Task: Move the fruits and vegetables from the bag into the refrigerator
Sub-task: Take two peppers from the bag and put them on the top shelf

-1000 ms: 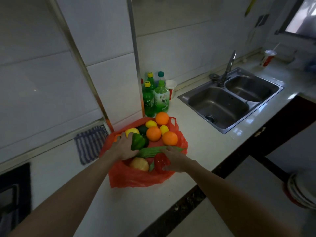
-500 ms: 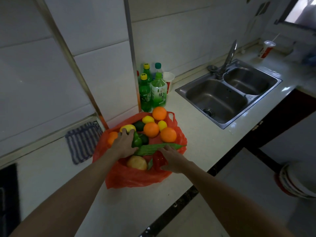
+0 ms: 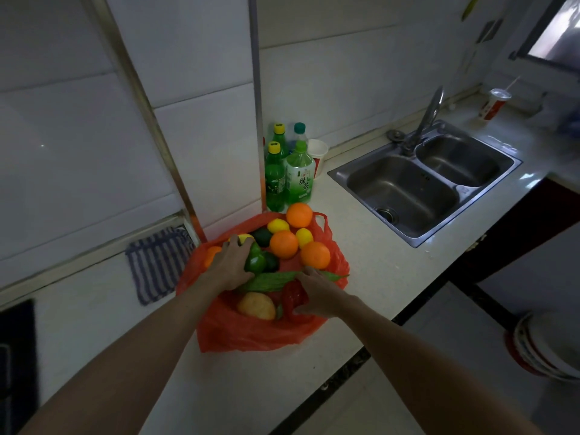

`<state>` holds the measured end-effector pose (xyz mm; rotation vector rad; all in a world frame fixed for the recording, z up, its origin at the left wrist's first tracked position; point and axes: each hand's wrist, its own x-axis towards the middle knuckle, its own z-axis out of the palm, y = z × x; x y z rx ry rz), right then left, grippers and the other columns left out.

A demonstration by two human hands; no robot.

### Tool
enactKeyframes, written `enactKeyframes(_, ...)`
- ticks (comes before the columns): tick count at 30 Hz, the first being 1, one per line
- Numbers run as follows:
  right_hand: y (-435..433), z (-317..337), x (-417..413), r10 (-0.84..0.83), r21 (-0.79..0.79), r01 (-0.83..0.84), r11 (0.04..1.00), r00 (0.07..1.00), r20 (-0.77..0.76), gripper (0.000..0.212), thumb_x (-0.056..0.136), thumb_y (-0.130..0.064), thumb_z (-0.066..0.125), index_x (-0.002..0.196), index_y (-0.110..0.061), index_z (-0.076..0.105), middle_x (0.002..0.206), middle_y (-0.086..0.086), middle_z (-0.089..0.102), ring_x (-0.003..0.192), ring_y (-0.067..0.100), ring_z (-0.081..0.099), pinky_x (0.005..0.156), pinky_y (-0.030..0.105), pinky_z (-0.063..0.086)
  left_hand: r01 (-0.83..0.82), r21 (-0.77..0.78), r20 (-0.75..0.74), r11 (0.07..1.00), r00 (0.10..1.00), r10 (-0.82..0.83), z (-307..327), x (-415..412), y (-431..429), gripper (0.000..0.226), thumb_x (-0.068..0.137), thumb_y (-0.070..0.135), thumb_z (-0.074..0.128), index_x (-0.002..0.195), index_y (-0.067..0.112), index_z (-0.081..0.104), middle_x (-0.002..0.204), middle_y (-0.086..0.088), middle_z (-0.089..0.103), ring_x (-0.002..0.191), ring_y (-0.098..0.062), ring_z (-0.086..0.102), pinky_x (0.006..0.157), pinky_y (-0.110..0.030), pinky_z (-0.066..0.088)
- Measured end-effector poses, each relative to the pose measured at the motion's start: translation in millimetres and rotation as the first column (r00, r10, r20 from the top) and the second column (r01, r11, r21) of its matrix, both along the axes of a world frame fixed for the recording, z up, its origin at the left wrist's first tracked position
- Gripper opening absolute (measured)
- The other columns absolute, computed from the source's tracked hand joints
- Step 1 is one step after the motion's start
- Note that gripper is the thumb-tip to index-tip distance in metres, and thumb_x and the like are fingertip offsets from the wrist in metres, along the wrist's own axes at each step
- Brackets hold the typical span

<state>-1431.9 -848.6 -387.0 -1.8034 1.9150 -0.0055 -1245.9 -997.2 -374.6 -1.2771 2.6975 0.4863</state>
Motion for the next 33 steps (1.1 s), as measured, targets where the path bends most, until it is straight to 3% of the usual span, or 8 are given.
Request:
enactKeyframes(6, -9, 22, -2, -0.002, -0.046, 0.002, 0.999, 1.000, -0.011, 0.081, 0.076, -0.048, 0.074, 0.138, -0.011, 0.035, 0.134, 0.009, 0.041, 0.120, 0.026, 0.044, 0.094, 0.038, 0.045, -0.017, 0.004, -0.128, 1.000, 0.992, 0.017, 19, 8, -6, 0.076, 0.075, 0.033, 0.076, 0.137, 0.020, 0.034, 0.128, -0.017, 0.039, 0.115, -0.037, 0.046, 0.090, -0.046, 0.047)
enactKeyframes(11, -18, 47, -4, -0.018, -0.089, 0.021, 0.996, 0.999, 0.030, 0.078, 0.076, -0.045, 0.075, 0.134, -0.014, 0.035, 0.125, 0.007, 0.048, 0.109, 0.021, 0.049, 0.086, 0.033, 0.047, -0.063, 0.004, -0.135, 0.998, 0.989, 0.063, 42, 20, -9, 0.082, 0.074, 0.038, 0.076, 0.141, 0.021, 0.031, 0.132, -0.015, 0.036, 0.120, -0.035, 0.044, 0.096, -0.046, 0.046)
enactKeyframes(16, -36, 80, -2, 0.002, -0.168, 0.011, 0.986, 0.997, 0.079, 0.074, 0.075, -0.039, 0.078, 0.130, -0.015, 0.036, 0.122, 0.007, 0.051, 0.110, 0.024, 0.052, 0.082, 0.029, 0.042, -0.082, -0.052, -0.212, 0.995, 0.975, 0.070, 71, 40, -12, 0.076, 0.068, 0.032, 0.078, 0.132, 0.015, 0.041, 0.128, -0.009, 0.042, 0.116, -0.032, 0.048, 0.093, -0.046, 0.046)
enactKeyframes(20, -54, 104, 3, 0.050, -0.249, -0.009, 0.969, 0.986, 0.161, 0.080, 0.076, -0.038, 0.078, 0.138, -0.015, 0.032, 0.130, 0.008, 0.049, 0.119, 0.025, 0.049, 0.096, 0.031, 0.041, -0.147, -0.098, -0.242, 0.984, 0.963, 0.120, 92, 57, -12, 0.076, 0.072, 0.029, 0.077, 0.136, 0.012, 0.039, 0.135, -0.011, 0.045, 0.121, -0.031, 0.047, 0.098, -0.037, 0.040)
enactKeyframes(25, -72, 128, 13, 0.132, -0.317, -0.062, 0.946, 0.970, 0.205, 0.080, 0.075, -0.038, 0.078, 0.138, -0.021, 0.032, 0.130, 0.009, 0.047, 0.116, 0.026, 0.050, 0.096, 0.033, 0.043, -0.267, -0.105, -0.249, 0.958, 0.940, 0.234, 114, 80, -2, 0.089, 0.074, 0.038, 0.075, 0.146, 0.023, 0.025, 0.145, -0.010, 0.041, 0.124, -0.034, 0.043, 0.102, -0.045, 0.039)
enactKeyframes(30, -79, 148, 27, 0.233, -0.395, -0.120, 0.911, 0.940, 0.250, 0.078, 0.075, -0.038, 0.078, 0.137, -0.023, 0.034, 0.128, 0.009, 0.048, 0.115, 0.027, 0.050, 0.097, 0.036, 0.044, -0.329, -0.111, -0.300, 0.938, 0.911, 0.284, 133, 102, 20, 0.086, 0.066, 0.049, 0.066, 0.142, 0.032, 0.029, 0.142, -0.007, 0.045, 0.123, -0.032, 0.046, 0.103, -0.045, 0.040)
enactKeyframes(33, -78, 162, 41, 0.300, -0.431, -0.162, 0.888, 0.913, 0.275, 0.079, 0.076, -0.037, 0.078, 0.139, -0.024, 0.034, 0.129, 0.010, 0.048, 0.117, 0.026, 0.048, 0.101, 0.036, 0.041, -0.370, -0.128, -0.360, 0.920, 0.882, 0.304, 144, 116, 38, 0.083, 0.067, 0.046, 0.069, 0.140, 0.030, 0.035, 0.138, -0.008, 0.049, 0.120, -0.032, 0.048, 0.103, -0.044, 0.041)
